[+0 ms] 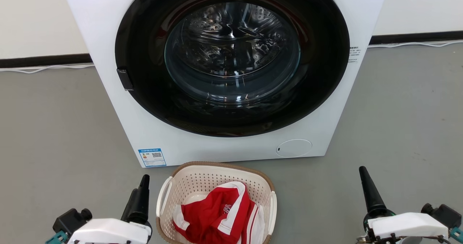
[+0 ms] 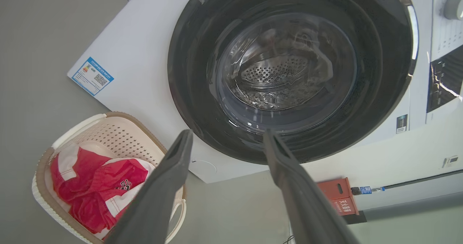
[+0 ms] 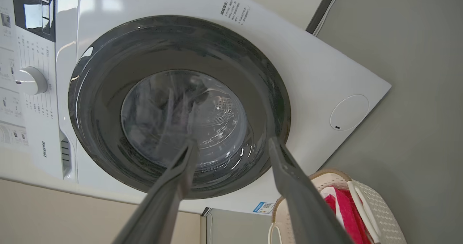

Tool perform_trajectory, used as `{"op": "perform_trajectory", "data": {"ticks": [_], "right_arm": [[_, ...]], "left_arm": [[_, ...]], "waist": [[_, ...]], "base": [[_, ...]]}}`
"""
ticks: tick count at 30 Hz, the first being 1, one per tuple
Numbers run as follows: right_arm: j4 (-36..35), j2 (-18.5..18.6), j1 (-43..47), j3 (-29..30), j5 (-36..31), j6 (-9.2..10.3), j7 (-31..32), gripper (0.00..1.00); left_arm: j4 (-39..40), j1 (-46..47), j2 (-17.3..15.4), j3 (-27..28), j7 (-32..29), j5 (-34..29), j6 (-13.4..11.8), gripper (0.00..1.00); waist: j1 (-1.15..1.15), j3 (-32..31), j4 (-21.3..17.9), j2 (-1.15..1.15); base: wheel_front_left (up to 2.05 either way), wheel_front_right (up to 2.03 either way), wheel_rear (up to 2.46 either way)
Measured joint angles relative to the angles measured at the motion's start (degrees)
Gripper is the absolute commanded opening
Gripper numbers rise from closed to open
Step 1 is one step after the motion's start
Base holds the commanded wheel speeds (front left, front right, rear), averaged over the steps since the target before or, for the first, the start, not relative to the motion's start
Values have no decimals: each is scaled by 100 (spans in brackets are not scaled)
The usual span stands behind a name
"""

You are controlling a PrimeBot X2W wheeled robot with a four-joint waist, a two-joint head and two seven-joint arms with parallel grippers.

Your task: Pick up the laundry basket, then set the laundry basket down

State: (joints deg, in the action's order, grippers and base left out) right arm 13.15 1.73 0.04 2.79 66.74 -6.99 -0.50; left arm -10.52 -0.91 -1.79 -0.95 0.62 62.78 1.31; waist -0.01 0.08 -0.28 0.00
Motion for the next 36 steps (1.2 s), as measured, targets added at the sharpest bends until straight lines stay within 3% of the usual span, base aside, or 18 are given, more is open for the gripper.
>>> {"op": "perform_trajectory", "data": {"ticks": [14, 36], "right_arm": [[-156, 4, 25, -155, -1158, -4, -214, 100], [-266, 24, 135, -335, -2721, -5, -613, 100]], "left_arm": [[105, -51, -207, -402, 253, -1367, -378, 100], [392, -237, -464, -861, 604, -2830, -975, 100]], "waist": [[0, -22, 3, 0], [1, -84, -6, 0]], "base": [[0, 0, 0], [0, 0, 0]]}}
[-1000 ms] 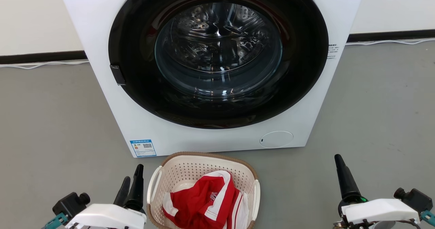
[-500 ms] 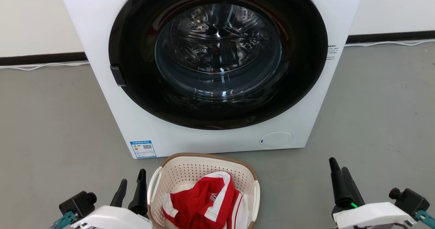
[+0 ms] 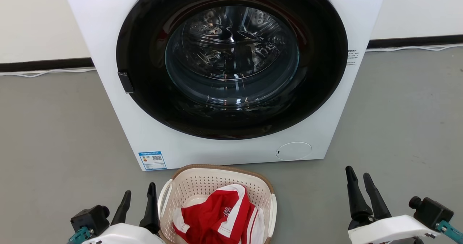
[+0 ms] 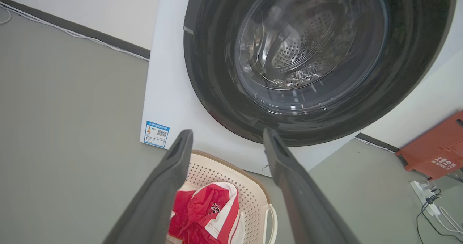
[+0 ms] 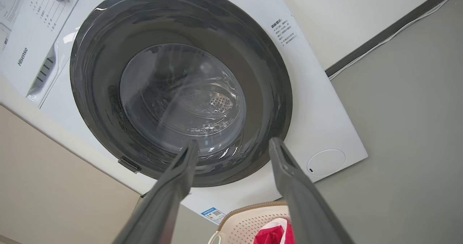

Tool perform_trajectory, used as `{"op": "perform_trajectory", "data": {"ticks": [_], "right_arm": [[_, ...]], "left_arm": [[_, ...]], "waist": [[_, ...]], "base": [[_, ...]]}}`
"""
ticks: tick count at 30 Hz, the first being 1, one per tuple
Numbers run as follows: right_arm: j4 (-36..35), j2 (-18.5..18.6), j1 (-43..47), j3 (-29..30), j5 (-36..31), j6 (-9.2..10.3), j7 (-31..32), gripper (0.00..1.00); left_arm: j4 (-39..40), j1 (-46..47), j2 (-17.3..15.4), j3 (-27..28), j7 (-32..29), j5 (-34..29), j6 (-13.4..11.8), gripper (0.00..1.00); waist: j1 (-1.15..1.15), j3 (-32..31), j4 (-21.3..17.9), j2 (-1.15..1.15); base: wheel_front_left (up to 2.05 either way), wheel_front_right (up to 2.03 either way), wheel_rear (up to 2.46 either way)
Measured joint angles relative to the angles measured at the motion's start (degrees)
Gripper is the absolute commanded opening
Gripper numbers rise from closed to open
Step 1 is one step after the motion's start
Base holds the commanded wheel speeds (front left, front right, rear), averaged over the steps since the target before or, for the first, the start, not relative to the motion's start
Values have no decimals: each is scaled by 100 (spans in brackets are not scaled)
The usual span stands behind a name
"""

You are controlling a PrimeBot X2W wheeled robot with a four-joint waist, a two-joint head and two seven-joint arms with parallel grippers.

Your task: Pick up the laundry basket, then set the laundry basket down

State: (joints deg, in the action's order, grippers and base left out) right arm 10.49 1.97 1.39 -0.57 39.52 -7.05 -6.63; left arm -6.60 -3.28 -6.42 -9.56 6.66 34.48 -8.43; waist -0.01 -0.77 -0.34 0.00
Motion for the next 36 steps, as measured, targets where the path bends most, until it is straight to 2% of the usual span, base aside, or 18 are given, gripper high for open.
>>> {"op": "perform_trajectory", "data": {"ticks": [18, 36], "right_arm": [[-101, 14, 70, -157, -1188, -1, -258, 100], [-199, 34, 98, -316, -2299, -2, -549, 100]], "left_arm": [[283, -95, -154, -308, 301, -1204, -405, 100], [488, -157, -253, -517, 573, -2292, -620, 100]], "waist": [[0, 2, -9, 0], [0, -5, -17, 0]], "base": [[0, 0, 0], [0, 0, 0]]}}
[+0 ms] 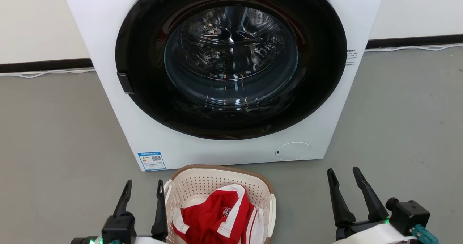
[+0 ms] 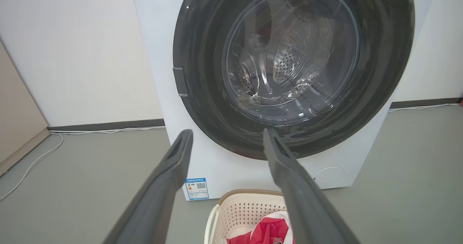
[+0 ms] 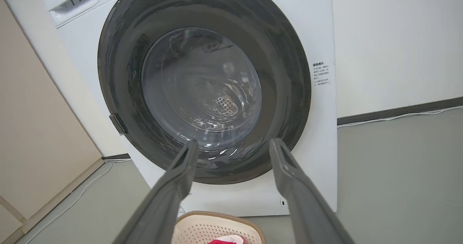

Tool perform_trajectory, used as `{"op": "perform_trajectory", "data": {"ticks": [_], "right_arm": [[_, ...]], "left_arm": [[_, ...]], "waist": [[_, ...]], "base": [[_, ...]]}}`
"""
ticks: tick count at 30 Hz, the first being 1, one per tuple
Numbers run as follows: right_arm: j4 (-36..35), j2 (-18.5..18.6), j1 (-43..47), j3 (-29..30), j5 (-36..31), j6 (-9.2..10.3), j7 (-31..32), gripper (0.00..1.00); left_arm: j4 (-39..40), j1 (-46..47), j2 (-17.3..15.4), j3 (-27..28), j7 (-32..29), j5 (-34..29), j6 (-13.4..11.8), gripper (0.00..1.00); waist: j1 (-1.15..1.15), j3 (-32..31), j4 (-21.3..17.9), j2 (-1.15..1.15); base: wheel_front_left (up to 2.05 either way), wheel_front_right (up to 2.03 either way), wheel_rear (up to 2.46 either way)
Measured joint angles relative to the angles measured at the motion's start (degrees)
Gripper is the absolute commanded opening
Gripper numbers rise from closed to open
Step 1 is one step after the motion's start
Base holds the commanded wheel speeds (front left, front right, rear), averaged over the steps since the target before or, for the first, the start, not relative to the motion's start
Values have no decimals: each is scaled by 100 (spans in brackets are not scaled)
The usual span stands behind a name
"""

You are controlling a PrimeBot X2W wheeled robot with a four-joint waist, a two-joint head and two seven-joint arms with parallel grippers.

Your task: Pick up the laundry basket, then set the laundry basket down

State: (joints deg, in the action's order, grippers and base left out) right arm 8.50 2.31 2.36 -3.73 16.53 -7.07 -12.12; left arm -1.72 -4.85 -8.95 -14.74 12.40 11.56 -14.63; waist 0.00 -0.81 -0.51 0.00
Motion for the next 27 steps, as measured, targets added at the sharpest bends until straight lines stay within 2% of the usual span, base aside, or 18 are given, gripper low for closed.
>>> {"op": "perform_trajectory", "data": {"ticks": [13, 27], "right_arm": [[-31, 9, 4, -45, -772, -1, -219, 100], [-25, 22, 5, -44, -787, -1, -219, 100]], "left_arm": [[87, -70, 7, -44, 205, -809, -57, 100], [49, -179, 118, 46, 209, -815, 10, 100]], "waist": [[0, 7, -3, 0], [0, 26, -4, 0]], "base": [[0, 0, 0], [0, 0, 0]]}}
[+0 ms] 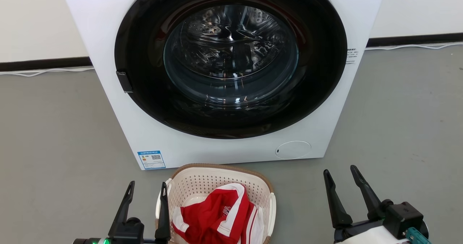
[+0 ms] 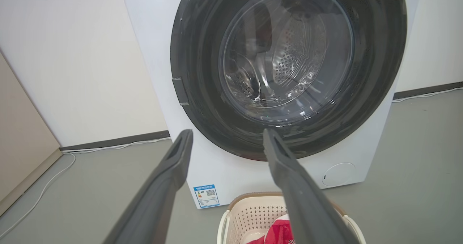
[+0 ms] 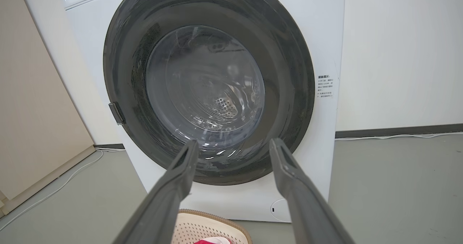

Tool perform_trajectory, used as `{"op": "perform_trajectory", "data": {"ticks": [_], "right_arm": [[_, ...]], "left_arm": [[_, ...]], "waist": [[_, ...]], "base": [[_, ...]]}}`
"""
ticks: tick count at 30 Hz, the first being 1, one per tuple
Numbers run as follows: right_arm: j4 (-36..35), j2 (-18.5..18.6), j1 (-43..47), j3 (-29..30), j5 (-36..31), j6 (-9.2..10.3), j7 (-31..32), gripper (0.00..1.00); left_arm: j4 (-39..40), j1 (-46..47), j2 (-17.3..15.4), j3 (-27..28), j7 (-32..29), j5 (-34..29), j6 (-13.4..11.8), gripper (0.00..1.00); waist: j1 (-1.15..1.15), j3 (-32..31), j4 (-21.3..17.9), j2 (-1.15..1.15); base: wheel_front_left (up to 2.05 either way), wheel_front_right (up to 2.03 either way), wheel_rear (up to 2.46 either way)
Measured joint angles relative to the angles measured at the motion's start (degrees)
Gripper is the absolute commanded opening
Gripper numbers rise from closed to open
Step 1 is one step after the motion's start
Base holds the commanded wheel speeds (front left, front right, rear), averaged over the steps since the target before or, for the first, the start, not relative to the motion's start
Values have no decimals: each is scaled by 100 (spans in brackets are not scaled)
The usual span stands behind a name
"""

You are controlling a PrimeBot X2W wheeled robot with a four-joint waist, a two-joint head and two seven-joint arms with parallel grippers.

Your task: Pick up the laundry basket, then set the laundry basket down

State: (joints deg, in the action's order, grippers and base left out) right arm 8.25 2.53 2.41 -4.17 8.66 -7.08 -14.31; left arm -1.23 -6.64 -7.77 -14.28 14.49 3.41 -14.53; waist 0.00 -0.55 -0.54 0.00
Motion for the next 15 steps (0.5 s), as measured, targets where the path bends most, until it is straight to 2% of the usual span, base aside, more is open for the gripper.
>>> {"op": "perform_trajectory", "data": {"ticks": [15], "right_arm": [[-5, 1, -8, 27, 1, 0, 0, 100]], "left_arm": [[-5, 4, 109, 163, 0, 2, 198, 100]], "waist": [[0, 219, 3, 0]], "base": [[0, 0, 0]]}}
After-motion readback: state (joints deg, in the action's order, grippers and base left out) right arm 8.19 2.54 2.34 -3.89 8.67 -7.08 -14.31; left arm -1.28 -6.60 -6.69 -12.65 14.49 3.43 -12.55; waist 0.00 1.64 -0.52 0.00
